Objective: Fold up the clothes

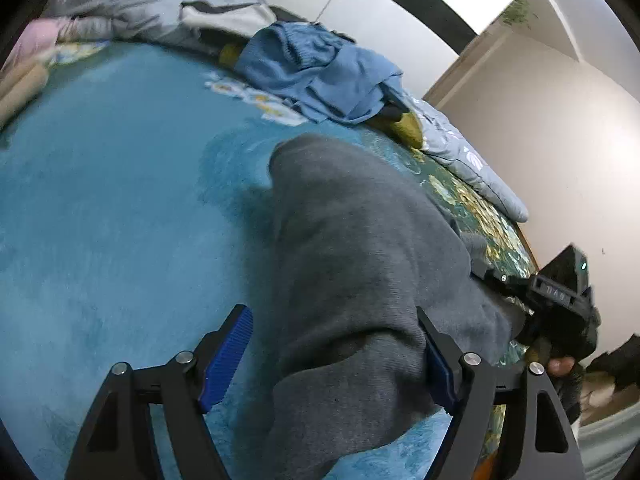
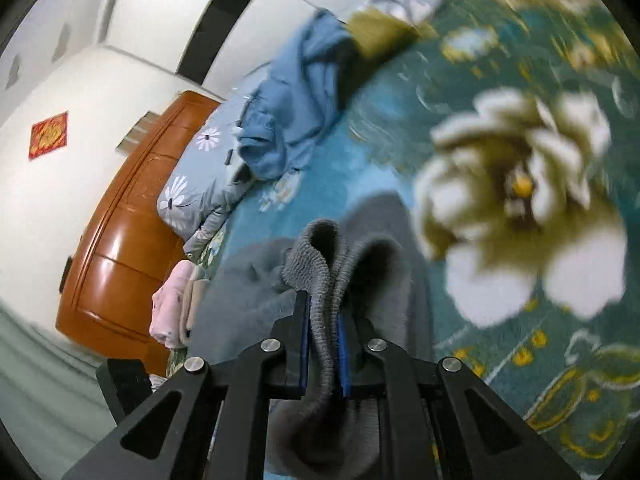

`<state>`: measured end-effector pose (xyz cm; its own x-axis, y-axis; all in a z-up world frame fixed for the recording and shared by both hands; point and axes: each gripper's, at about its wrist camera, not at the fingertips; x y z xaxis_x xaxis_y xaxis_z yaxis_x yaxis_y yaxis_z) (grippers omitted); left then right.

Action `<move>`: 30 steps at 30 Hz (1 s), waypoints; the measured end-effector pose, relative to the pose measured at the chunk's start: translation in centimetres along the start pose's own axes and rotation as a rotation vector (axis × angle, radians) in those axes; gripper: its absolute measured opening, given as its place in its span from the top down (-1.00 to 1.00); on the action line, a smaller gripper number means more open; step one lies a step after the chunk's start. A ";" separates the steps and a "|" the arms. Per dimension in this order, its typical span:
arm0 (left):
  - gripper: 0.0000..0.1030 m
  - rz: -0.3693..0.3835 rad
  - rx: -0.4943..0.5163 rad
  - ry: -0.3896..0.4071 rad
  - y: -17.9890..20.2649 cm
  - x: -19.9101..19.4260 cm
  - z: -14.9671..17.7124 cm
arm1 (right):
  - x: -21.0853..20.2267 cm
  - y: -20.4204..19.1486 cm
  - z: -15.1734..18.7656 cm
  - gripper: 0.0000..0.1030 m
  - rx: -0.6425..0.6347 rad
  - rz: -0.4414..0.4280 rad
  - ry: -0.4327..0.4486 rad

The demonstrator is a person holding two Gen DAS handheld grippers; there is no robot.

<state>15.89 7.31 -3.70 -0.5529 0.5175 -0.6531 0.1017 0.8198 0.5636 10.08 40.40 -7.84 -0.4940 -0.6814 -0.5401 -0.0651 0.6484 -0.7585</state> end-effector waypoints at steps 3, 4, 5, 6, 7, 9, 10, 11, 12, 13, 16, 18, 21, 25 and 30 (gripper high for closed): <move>-0.58 -0.004 0.000 -0.005 -0.2 0.1 0.1 | 0.1 -0.1 0.0 0.75 -0.008 0.013 0.004; -0.58 -0.006 0.001 -0.006 -0.2 0.1 0.1 | 0.1 -0.5 0.0 0.75 -0.024 0.030 0.003; -0.58 -0.006 0.006 -0.006 0.0 0.0 0.0 | 0.1 -0.8 -0.1 0.74 -0.042 0.047 0.001; -0.58 -0.004 0.018 -0.003 0.3 -0.3 -0.1 | -0.3 -1.2 -0.1 0.70 -0.063 0.056 0.005; -0.58 -0.002 0.031 0.001 0.6 -0.6 -0.1 | -0.7 -1.6 -0.1 0.69 -0.084 0.065 0.009; -0.56 -0.001 0.062 0.030 1.1 -2.1 -0.5 | -1.6 -2.5 -0.1 0.60 -0.126 0.083 0.017; -0.56 -0.008 0.074 0.051 1.3 -2.8 -0.9 | -2.4 -2.7 -0.1 0.57 -0.142 0.101 0.041; -0.56 -0.014 0.086 0.077 1.4 -3.5 -1.2 | -3.2 -2.9 -0.1 0.53 -0.159 0.120 0.065; -0.56 -0.019 0.097 0.103 1.6 -4.2 -1.6 | -4.1 -3.2 -0.2 0.51 -0.175 0.144 0.100; -0.56 -0.009 0.107 0.124 2.0 -4.6 -2.3 | -4.5 -3.6 -0.2 0.51 -0.185 0.158 0.117; -0.56 0.032 0.168 0.117 4.2 -3.8 -3.5 | -4.1 -5.6 0.5 0.43 -0.241 0.136 0.106; -0.56 0.070 0.228 0.101 6.1 -2.7 -3.7 | -2.6 -7.5 1.5 0.42 -0.297 0.088 0.049; -0.56 0.091 0.282 0.055 7.2 -0.9 -2.7 | -1.3 -8.2 3.3 0.40 -0.368 0.123 0.003; -0.56 0.092 0.290 0.059 6.1 -0.2 -1.6 | -2.0 -6.3 4.5 0.40 -0.371 0.212 0.030; -0.56 0.082 0.310 0.065 5.8 0.3 -0.9 | -1.6 -4.1 5.4 0.39 -0.303 0.177 0.028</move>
<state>15.60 11.95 -0.17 -0.5830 0.5767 -0.5723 0.3901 0.8166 0.4255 15.81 37.06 -5.81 -0.5436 -0.5425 -0.6404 -0.2287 0.8299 -0.5089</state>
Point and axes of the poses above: each gripper's, at about its wrist camera, not at the fingertips, and x roughly the way its jaws point, y to its right, z to its underside, and after that the axes turned 3 degrees about z, right-handed
